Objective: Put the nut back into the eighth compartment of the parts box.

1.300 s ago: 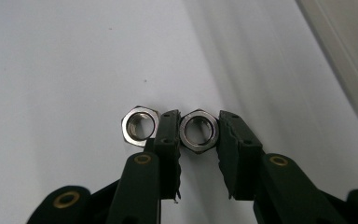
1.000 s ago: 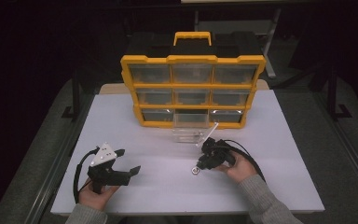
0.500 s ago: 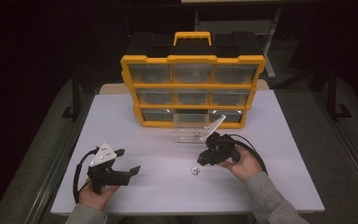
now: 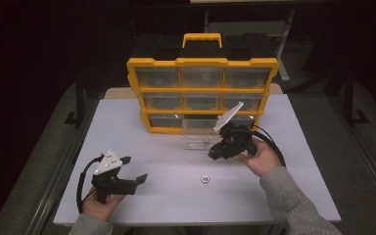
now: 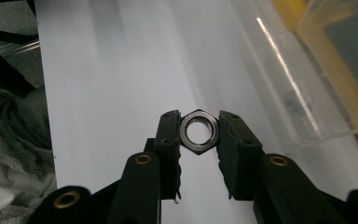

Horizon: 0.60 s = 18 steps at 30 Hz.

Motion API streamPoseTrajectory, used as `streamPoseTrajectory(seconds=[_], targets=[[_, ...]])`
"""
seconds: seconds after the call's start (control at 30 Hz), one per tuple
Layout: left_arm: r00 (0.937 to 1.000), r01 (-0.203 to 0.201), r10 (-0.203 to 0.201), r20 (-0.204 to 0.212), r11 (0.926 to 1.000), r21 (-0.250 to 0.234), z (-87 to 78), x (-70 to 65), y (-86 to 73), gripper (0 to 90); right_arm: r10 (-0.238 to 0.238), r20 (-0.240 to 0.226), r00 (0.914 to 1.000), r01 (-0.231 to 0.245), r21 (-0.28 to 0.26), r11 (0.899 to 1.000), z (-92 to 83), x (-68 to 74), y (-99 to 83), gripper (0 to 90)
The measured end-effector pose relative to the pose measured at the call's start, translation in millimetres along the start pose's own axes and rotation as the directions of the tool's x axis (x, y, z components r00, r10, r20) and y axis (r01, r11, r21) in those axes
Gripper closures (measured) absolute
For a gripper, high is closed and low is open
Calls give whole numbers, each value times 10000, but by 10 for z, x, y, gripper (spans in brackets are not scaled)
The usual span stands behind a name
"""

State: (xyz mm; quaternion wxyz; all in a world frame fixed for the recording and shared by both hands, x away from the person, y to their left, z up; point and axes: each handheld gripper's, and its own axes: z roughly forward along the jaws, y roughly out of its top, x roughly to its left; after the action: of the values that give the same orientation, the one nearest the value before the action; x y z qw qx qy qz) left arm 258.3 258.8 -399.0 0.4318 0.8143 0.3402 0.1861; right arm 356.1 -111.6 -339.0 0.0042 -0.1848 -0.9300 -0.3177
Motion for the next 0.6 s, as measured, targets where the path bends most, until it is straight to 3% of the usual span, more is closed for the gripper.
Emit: streamPoseTrajectory(seconds=[0.13,0.6], targets=[[10000,-36,36,-8,10000,38,-1,5,-2,148,10,-66,10000,-11,-160,9999,-102,-43,83,689],[10000,3,-3,26,10000,23,-1,3,-1,148,-4,401,9992,17,-316,9995,-369,-221,416,688]])
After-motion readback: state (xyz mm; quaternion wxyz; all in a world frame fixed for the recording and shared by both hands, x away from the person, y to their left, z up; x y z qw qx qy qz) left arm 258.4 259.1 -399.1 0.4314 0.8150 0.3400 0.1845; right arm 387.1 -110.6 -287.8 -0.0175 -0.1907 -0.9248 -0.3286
